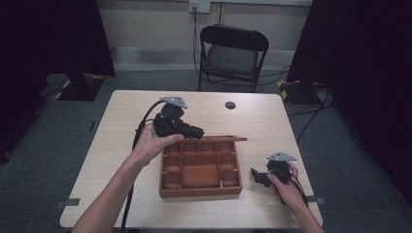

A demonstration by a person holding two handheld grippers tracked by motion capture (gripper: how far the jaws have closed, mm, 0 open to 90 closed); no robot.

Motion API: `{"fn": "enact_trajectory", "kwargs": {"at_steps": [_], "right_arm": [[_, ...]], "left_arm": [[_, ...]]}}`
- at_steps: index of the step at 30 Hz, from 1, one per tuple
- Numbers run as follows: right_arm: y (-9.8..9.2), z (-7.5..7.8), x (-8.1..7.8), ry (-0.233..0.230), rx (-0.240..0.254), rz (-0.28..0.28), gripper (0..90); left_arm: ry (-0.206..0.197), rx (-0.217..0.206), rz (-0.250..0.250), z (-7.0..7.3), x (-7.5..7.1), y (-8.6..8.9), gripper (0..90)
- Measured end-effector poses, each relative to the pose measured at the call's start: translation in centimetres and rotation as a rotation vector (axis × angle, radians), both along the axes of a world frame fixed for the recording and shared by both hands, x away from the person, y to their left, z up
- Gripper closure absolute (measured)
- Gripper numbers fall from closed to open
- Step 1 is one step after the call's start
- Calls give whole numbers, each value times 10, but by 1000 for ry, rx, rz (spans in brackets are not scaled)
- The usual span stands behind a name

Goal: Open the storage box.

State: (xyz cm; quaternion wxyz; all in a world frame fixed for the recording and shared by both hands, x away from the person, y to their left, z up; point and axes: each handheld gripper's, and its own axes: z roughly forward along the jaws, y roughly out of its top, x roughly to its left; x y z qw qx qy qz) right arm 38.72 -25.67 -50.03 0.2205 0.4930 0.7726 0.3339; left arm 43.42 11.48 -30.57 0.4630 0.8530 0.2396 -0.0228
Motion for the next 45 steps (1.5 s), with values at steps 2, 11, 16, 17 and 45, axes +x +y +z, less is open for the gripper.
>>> {"fn": "enact_trajectory", "kwargs": {"at_steps": [2, 11, 16, 17, 45], "right_arm": [[0, 0, 0, 1, -1, -1, 120], [0, 0, 0, 0, 0, 1, 120], [0, 0, 0, 1, 0, 0, 119], [0, 0, 0, 1, 0, -1, 120], [0, 0, 0, 1, 0, 0, 119]], "left_arm": [[-2, 2, -2, 1, 1, 0, 822], [5, -8, 1, 3, 5, 1, 822], [-6, -8, 6, 4, 7, 1, 823], [-7, -9, 2, 4, 7, 2, 824], [-21, -56, 13, 6, 15, 6, 840]]}}
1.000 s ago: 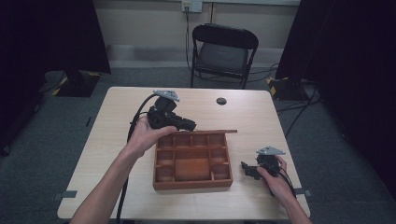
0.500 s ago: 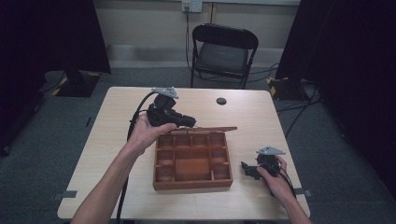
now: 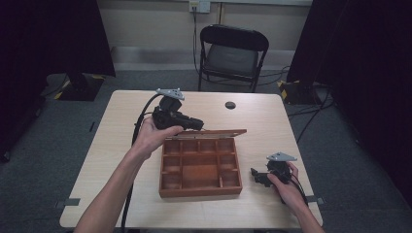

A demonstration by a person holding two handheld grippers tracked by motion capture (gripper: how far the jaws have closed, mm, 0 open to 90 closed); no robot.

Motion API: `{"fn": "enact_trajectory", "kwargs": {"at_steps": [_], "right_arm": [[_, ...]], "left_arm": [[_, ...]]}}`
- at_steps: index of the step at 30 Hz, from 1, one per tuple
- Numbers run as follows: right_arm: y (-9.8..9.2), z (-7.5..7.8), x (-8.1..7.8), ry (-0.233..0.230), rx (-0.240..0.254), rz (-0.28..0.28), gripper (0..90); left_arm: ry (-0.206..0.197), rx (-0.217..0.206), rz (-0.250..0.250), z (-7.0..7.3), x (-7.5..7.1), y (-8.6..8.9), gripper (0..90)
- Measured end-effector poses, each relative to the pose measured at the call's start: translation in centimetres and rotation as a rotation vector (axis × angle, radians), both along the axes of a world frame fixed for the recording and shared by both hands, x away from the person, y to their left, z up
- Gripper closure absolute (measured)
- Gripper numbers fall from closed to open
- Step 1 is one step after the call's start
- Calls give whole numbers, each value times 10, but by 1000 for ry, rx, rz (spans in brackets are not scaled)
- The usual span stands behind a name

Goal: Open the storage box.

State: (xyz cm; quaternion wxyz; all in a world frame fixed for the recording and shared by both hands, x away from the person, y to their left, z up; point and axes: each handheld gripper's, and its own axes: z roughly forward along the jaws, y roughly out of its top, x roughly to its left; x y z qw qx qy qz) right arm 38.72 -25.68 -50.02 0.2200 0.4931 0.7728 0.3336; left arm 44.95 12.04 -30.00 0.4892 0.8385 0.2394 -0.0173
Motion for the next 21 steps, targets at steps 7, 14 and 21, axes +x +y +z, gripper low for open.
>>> {"fn": "enact_trajectory", "kwargs": {"at_steps": [7, 14, 21], "right_arm": [[0, 0, 0, -1, 1, 0, 119], [0, 0, 0, 0, 0, 0, 119], [0, 0, 0, 0, 0, 1, 119]], "left_arm": [[-6, 8, 3, 0, -2, 0, 840], [-4, 1, 3, 0, -1, 0, 840], [-6, 3, 1, 0, -1, 0, 840]]}}
